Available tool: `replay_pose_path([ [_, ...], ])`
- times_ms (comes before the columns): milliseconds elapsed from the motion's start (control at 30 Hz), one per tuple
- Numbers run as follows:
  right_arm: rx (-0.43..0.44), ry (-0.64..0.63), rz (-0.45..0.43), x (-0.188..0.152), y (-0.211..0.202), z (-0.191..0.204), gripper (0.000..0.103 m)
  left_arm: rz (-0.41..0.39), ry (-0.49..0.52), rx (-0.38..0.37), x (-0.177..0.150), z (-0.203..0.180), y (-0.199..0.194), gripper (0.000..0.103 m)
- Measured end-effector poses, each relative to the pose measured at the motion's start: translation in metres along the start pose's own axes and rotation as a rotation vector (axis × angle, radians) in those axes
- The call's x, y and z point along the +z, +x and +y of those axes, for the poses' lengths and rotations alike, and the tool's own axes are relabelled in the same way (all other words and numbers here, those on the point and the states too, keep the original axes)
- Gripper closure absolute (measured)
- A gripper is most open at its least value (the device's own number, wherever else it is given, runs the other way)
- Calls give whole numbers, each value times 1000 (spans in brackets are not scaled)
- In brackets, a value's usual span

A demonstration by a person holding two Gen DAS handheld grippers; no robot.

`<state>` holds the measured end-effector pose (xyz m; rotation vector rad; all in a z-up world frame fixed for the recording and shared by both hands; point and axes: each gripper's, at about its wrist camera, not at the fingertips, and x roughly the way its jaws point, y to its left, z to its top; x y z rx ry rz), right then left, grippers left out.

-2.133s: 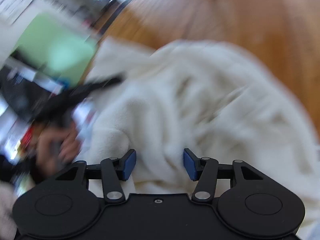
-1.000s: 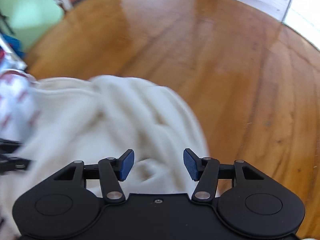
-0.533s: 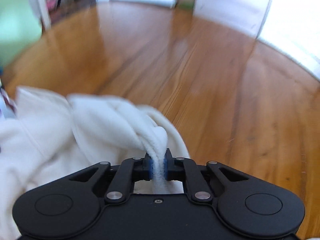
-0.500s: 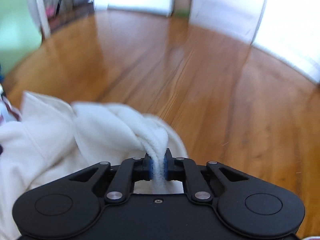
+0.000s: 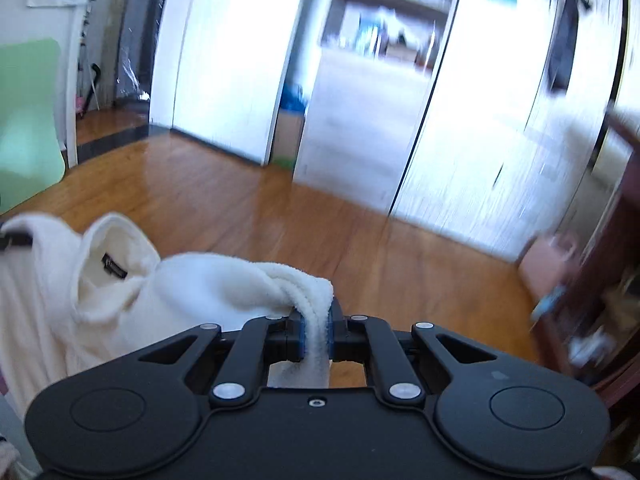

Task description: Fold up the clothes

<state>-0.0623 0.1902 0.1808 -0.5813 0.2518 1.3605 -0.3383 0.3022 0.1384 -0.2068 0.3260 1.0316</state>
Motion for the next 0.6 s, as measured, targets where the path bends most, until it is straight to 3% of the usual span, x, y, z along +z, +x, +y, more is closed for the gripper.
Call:
replay_pose_path([
  [167,-62,-81,-72,29,-49,-19,93,-78,81,50,61,0,45,91],
  [300,-101,-64,-91,44,2,-51,91,-114,149,100,107,-2,97,87],
  [333,-114,-29,-86,41,26,-64,89,-59,162,113,107,-3,133,83],
  [367,-128,12,-81,33,52,-75,80,-9,150,141,100,-5,160,79],
  [400,-145,59,-76,21,82,-85,62,54,139,155,89,-7,179,79],
  [433,-158,118,-52,7,107,-93,55,113,125,158,79,-10,194,79],
  [500,-157,265,29,-25,143,-107,55,146,89,70,59,-15,190,78],
  [600,-43,465,53,-47,150,-127,55,99,190,53,40,-31,162,58],
])
